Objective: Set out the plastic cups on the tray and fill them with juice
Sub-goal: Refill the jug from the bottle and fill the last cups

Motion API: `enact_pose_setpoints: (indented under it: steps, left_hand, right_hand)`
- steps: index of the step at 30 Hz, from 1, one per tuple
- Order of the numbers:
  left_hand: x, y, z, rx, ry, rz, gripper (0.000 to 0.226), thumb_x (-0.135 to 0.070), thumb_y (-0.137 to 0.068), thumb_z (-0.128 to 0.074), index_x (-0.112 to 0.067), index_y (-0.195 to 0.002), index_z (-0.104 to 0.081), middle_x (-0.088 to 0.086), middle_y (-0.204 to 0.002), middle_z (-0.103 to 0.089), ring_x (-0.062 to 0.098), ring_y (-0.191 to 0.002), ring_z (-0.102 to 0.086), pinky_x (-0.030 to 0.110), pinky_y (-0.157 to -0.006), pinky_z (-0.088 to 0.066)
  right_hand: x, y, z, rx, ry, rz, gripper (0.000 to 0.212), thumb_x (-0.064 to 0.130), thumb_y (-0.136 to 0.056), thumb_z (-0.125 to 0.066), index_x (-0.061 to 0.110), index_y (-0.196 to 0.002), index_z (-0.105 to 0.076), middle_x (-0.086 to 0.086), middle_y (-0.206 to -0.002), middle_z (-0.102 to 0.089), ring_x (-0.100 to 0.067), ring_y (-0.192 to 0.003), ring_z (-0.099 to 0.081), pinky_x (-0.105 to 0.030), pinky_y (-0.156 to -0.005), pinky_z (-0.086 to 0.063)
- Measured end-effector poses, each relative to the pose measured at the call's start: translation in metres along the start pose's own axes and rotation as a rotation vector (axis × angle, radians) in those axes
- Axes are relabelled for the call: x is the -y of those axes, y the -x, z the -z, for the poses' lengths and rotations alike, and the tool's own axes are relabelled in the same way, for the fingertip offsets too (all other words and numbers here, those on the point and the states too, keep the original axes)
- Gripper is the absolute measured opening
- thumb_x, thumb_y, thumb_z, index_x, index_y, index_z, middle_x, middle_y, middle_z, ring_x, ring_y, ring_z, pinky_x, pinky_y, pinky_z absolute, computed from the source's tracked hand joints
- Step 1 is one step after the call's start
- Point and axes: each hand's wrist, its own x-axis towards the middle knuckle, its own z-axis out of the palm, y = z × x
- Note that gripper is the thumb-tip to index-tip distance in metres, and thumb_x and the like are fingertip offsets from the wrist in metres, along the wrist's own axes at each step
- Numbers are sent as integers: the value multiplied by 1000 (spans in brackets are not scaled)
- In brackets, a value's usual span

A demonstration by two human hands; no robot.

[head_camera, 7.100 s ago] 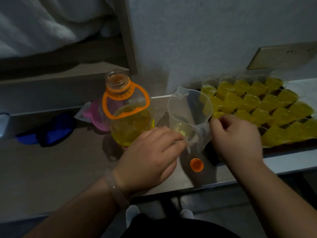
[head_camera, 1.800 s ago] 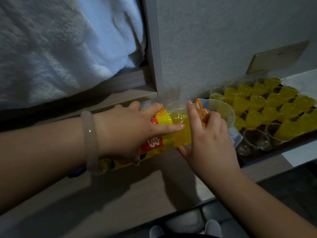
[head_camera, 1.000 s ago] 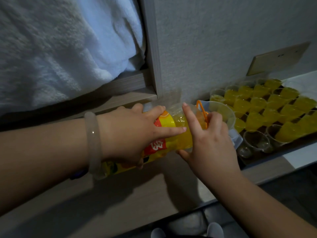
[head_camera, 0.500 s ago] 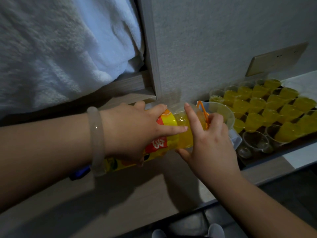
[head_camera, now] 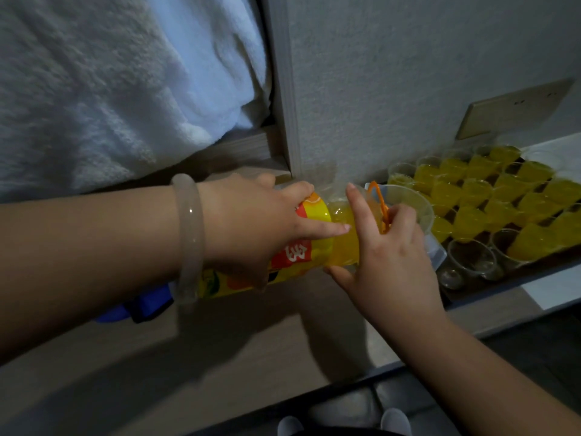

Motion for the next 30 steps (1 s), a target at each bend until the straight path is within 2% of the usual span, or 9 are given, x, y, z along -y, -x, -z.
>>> enact_pose_setpoints:
  steps: [9, 24, 30]
  left_hand:
    - [0, 0, 5, 1, -14, -9, 109, -60, -73, -69, -65, -130, 23, -5, -155, 6, 37, -132, -29, 49, -95, -43]
    - [2, -1, 16, 29, -19, -18, 108, -58, -74, -70, -68, -127, 23, -7, -153, 0, 33, -128, -32, 53, -95, -44]
    - [1, -2, 20, 31, -48, -12, 108, -60, -74, -69, -67, -126, 25, -8, -153, 0, 33, -127, -33, 48, -91, -44]
  right_hand:
    - [-1, 1, 0, -8, -20, 0, 114, 49, -55, -87, 27, -148, -26, -23, -114, -42, -39, -94, -53, -41, -74, -50]
    - [-2, -1, -1, -31, -29, -17, 114, 52, -55, -86, 26, -149, -28, -22, -110, -45, -38, -91, -54, -42, -72, -51]
    - [-5, -1, -1, -18, -40, -23, 115, 53, -56, -85, 27, -150, -25, -22, -112, -44, -38, -95, -54, -43, -73, -51]
